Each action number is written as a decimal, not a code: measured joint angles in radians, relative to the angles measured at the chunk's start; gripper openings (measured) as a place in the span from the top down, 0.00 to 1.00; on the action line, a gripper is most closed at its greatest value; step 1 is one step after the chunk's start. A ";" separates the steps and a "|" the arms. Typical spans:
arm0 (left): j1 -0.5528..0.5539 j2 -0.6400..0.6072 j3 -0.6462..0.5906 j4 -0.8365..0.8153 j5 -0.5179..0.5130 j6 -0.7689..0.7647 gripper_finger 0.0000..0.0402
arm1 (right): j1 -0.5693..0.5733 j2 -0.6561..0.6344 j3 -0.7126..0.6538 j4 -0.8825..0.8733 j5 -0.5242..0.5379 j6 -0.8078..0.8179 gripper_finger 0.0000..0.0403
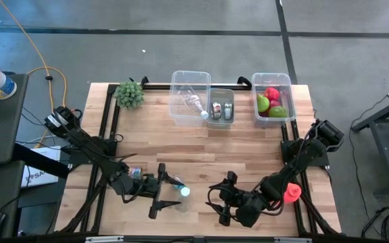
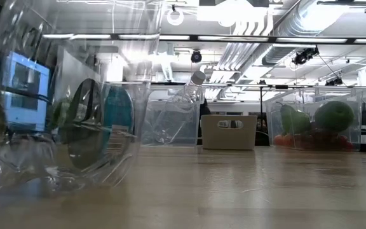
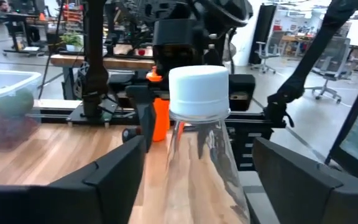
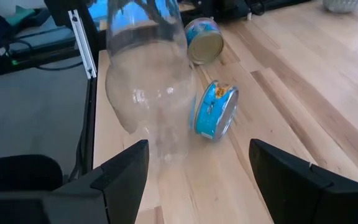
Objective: Pick & Place Food Item
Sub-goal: Put the transparent bottle into the left transparent bin
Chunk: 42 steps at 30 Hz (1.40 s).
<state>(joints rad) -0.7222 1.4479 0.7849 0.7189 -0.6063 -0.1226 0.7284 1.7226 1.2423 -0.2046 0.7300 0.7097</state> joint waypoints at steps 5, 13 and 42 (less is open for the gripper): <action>0.000 0.012 0.000 -0.001 0.007 -0.003 0.38 | -0.039 0.004 0.000 0.128 0.046 -0.088 0.34; -0.016 0.023 0.000 0.004 0.009 -0.041 0.39 | -0.082 0.052 0.000 0.431 -0.116 -0.322 0.34; -0.033 0.022 0.000 0.006 -0.001 -0.042 0.39 | -0.103 0.068 0.000 0.590 -0.203 -0.401 0.34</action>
<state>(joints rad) -0.7547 1.4700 0.7849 0.7252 -0.6074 -0.1650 0.6256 1.7910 1.2427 0.3856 0.5266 0.3086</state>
